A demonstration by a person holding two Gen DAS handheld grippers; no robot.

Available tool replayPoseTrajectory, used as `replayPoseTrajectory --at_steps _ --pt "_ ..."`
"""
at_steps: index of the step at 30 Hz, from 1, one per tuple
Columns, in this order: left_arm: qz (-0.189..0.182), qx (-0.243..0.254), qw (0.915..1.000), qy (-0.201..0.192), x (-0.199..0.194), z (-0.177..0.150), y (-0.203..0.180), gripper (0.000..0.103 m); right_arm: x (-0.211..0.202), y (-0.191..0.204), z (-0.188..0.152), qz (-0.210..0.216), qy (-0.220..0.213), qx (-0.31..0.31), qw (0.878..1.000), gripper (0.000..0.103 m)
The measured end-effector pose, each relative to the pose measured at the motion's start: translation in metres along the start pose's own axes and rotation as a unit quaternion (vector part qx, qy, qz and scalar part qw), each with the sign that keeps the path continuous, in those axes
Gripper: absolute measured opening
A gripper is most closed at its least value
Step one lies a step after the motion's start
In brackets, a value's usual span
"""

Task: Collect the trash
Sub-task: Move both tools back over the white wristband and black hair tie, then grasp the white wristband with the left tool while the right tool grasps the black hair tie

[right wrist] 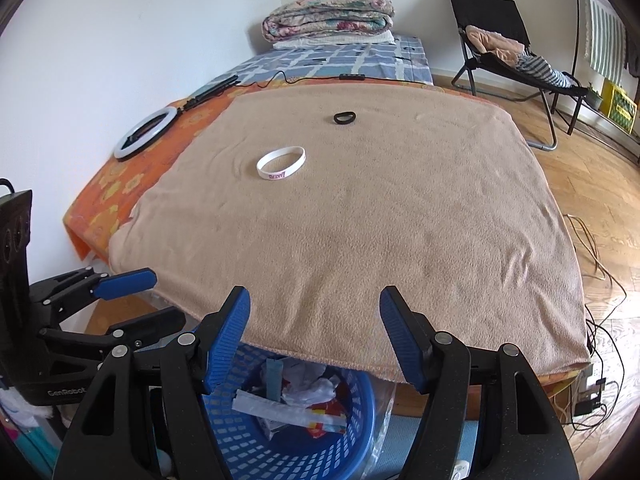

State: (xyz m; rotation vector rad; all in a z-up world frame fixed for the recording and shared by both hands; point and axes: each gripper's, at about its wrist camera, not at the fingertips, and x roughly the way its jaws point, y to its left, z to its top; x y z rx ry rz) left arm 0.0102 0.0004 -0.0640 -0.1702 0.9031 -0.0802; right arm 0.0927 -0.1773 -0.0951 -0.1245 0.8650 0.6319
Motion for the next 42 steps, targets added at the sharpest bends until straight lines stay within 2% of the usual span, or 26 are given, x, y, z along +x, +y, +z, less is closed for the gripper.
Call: replayPoseTrajectory --at_steps 10,15,17,20,21,24,31,42 --pt "0.012 -0.005 0.9999 -0.002 0.030 0.043 0.029 0.062 0.014 -0.012 0.045 0.007 -0.022 -0.012 1.000 0.067" --pt "0.006 -0.014 0.9999 0.000 0.050 0.063 0.045 0.062 0.030 -0.020 0.074 0.006 -0.031 -0.016 0.999 0.067" --pt "0.001 -0.014 0.9999 0.004 0.060 0.070 0.050 0.062 0.040 -0.025 0.087 0.007 -0.030 -0.011 0.999 0.067" --pt "-0.004 -0.011 0.9999 0.006 0.076 0.079 0.057 0.062 0.058 -0.033 0.104 0.015 -0.026 0.005 1.000 0.079" --pt "-0.006 -0.010 0.9999 0.007 0.081 0.081 0.059 0.062 0.063 -0.035 0.110 0.017 -0.028 0.010 0.999 0.079" --pt "-0.009 -0.012 0.9999 0.007 0.096 0.089 0.065 0.072 0.083 -0.037 0.125 0.019 -0.023 0.014 0.999 0.079" --pt "-0.010 -0.010 0.9998 0.014 0.128 0.105 0.076 0.072 0.126 -0.040 0.157 0.017 -0.024 0.003 1.000 0.079" --pt "-0.001 0.010 0.9997 0.024 0.163 0.120 0.077 0.072 0.186 -0.046 0.181 0.025 -0.001 0.002 1.000 0.079"
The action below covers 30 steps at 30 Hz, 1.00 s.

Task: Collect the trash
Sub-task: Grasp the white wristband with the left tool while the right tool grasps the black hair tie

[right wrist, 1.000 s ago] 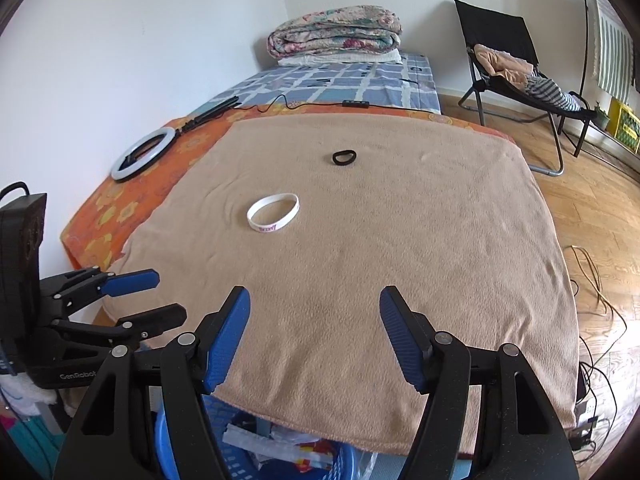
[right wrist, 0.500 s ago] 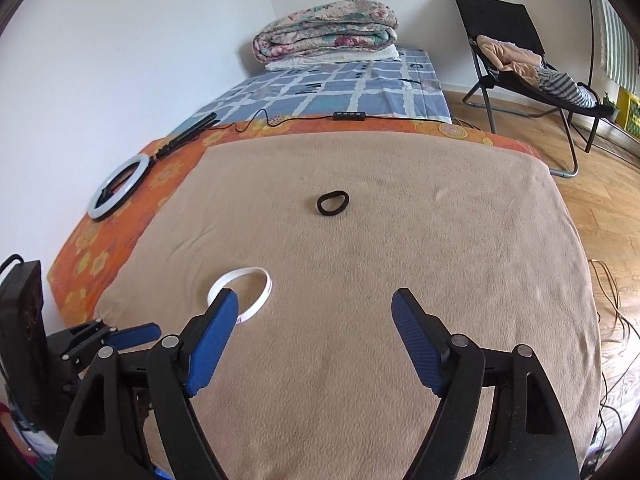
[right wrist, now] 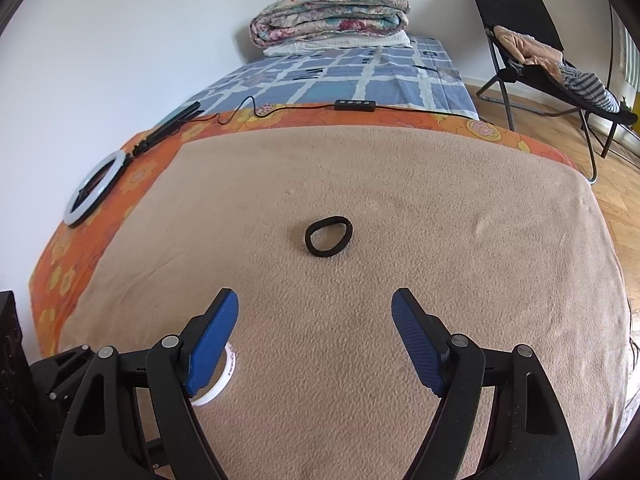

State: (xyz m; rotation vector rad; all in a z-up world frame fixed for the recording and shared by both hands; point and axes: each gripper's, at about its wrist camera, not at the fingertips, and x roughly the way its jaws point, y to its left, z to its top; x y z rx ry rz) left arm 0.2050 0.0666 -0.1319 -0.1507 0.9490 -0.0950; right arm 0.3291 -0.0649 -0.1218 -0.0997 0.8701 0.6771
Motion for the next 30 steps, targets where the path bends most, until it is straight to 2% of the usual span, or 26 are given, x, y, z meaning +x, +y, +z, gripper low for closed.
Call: replayPoseTrajectory --at_steps 9,11,12,20,22,23,25,27,29,30 --pt "0.018 0.016 0.9996 -0.016 0.012 0.005 0.001 0.072 0.042 0.006 0.011 -0.010 0.013 -0.013 1.000 0.079" --pt "0.028 0.019 0.9991 -0.024 0.013 0.006 0.000 0.062 0.049 0.007 0.015 -0.011 0.014 -0.015 1.000 0.079" --pt "0.032 0.021 0.9989 -0.027 0.014 0.006 0.000 0.060 0.052 0.007 0.017 -0.012 0.014 -0.015 1.000 0.079" --pt "0.030 0.023 0.9985 -0.040 0.015 0.007 0.002 0.031 0.077 0.007 0.026 -0.027 0.031 -0.027 0.999 0.077" --pt "0.027 0.017 0.9987 -0.040 0.014 0.007 0.004 0.024 0.078 0.010 0.025 -0.039 0.028 -0.035 0.998 0.068" --pt "0.025 0.013 0.9988 -0.041 0.014 0.007 0.005 0.020 0.078 0.011 0.024 -0.043 0.027 -0.039 0.998 0.061" --pt "0.022 0.008 0.9989 -0.041 0.014 0.007 0.007 0.015 0.077 0.011 0.025 -0.047 0.025 -0.044 0.998 0.044" --pt "0.021 0.005 0.9989 -0.041 0.013 0.007 0.008 0.013 0.076 0.009 0.026 -0.044 0.023 -0.044 0.998 0.020" --pt "0.021 0.005 0.9989 -0.042 0.012 0.007 0.008 0.008 0.075 0.005 0.027 -0.033 0.024 -0.036 0.999 0.010" --pt "0.021 0.005 0.9989 -0.042 0.012 0.007 0.007 0.008 0.075 0.004 0.027 -0.030 0.025 -0.034 0.999 0.009"
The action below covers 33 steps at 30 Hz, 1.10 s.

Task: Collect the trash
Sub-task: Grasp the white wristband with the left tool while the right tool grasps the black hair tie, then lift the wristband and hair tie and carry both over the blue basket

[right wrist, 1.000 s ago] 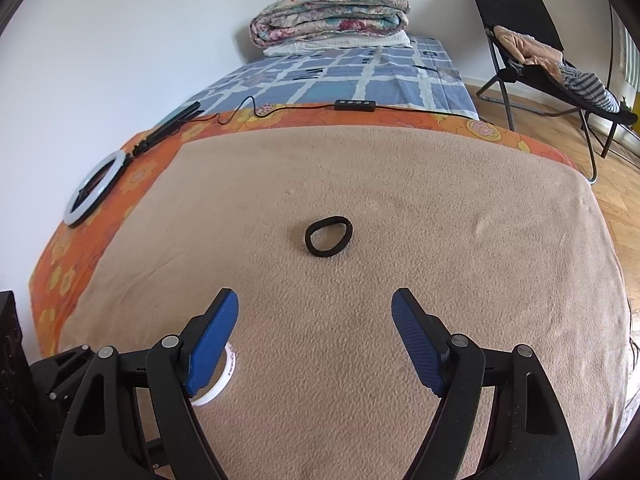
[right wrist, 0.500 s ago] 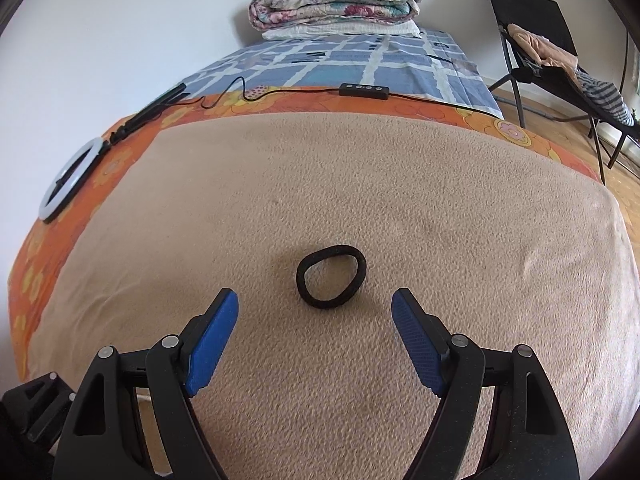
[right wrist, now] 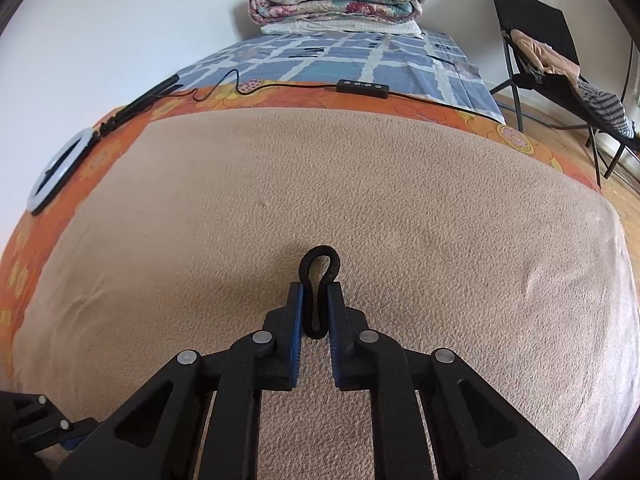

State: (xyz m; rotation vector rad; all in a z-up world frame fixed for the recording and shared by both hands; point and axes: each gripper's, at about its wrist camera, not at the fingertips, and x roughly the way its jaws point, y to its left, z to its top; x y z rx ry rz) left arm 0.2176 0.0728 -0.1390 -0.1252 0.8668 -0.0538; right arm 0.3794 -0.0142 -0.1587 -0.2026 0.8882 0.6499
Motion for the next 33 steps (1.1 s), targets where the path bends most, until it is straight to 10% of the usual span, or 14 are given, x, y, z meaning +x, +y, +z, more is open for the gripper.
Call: replayPoseTrajectory --at_steps 33 --pt "0.029 0.001 0.9988 -0.040 -0.116 -0.022 -0.023 0.005 -0.151 0.034 -0.048 0.053 -0.069 -0.021 0.996 0.007"
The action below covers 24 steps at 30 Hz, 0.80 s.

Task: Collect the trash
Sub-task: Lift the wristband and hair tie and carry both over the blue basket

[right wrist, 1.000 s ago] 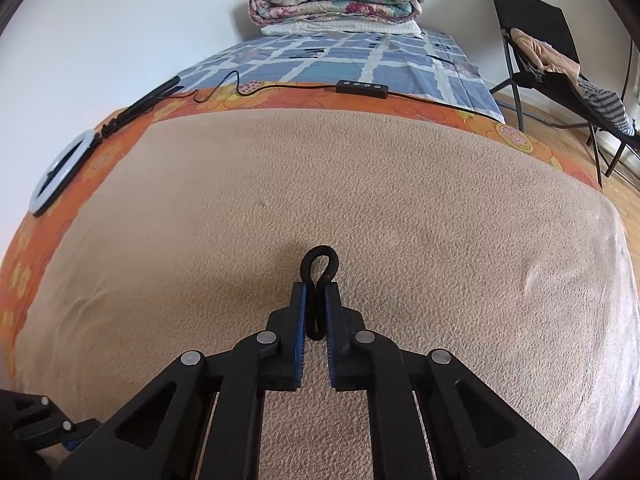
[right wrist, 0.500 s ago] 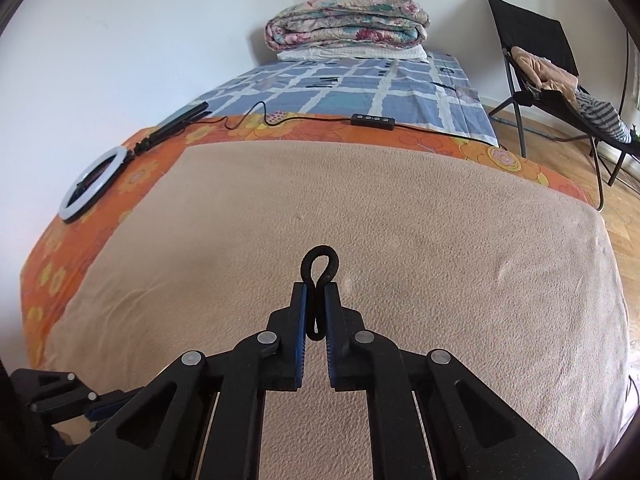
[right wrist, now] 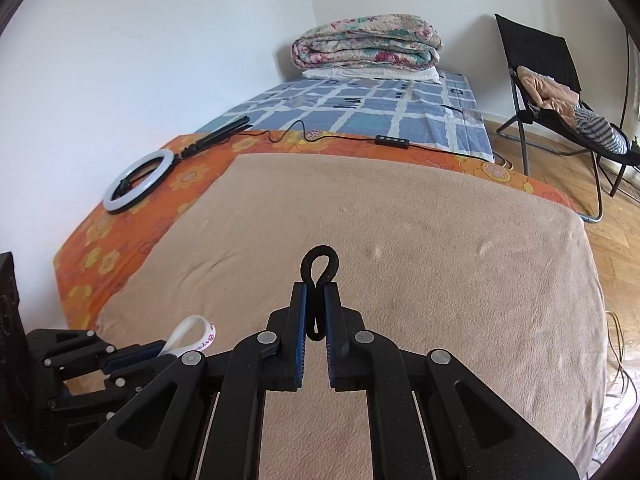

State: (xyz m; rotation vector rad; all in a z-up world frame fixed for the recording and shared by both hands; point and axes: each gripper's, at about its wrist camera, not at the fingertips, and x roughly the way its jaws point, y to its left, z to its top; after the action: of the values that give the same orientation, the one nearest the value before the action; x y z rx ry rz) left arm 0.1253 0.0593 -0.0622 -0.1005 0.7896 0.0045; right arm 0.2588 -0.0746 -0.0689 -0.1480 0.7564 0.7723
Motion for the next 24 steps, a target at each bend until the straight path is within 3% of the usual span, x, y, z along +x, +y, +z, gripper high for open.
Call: replayPoseTrajectory --at_steps 15,24 --pt "-0.008 0.011 0.9999 -0.003 -0.072 -0.041 -0.035 0.005 -0.085 0.031 -0.053 0.013 -0.007 -0.007 1.000 0.007" --pt "-0.019 0.014 0.9996 0.012 -0.093 -0.075 -0.051 0.005 -0.116 0.045 -0.100 0.020 0.003 -0.007 1.000 0.007"
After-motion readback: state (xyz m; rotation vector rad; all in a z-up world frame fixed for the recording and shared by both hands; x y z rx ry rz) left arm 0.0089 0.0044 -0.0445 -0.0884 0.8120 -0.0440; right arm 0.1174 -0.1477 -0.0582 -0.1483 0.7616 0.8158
